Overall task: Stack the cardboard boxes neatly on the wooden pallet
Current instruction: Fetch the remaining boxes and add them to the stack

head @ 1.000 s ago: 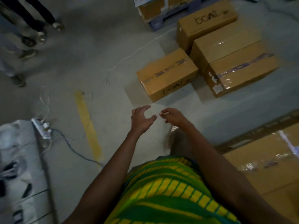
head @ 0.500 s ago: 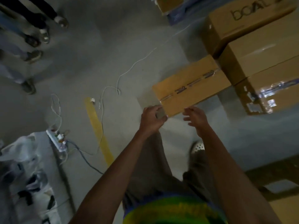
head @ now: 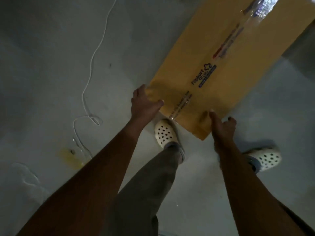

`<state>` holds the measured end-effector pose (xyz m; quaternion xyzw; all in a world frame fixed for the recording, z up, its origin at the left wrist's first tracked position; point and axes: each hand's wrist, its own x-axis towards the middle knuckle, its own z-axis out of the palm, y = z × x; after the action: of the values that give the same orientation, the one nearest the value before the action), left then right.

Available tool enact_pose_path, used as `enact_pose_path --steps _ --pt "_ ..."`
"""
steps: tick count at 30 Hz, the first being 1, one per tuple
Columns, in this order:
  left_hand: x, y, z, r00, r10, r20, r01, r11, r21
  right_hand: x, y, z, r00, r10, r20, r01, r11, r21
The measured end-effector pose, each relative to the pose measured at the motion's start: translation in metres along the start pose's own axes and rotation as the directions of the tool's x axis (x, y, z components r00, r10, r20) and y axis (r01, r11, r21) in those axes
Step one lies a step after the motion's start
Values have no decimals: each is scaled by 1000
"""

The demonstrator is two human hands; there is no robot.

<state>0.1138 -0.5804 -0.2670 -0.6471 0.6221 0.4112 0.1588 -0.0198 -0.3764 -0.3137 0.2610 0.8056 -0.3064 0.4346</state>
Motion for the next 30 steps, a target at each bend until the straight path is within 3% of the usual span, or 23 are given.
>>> enact_pose_path --steps 5,10,15,18,23,26,30 --pt "34 -11 22 983 -134 123 159 962 -223 5 38 12 970 137 201 -160 982 104" --pt "-26 14 9 988 -91 123 123 950 -288 -42 18 -38 985 89 150 -122 966 228" --pt "-135 88 -35 997 69 -21 -72 936 -345 -123 -38 -141 987 -153 39 134 943 303" --pt "-198 145 -70 984 145 -107 -174 917 -359 -185 -78 -201 980 -199 16 184 931 315" --pt "-315 235 -131 910 389 -145 -415 868 -271 -283 -93 -292 947 -299 -116 320 894 313" --pt "-377 257 -158 848 521 -93 -529 840 -118 -348 -75 -326 931 -239 -275 320 897 305" --pt "-463 251 -168 762 648 -9 -647 762 35 -446 -40 -363 906 -9 -423 178 915 361"
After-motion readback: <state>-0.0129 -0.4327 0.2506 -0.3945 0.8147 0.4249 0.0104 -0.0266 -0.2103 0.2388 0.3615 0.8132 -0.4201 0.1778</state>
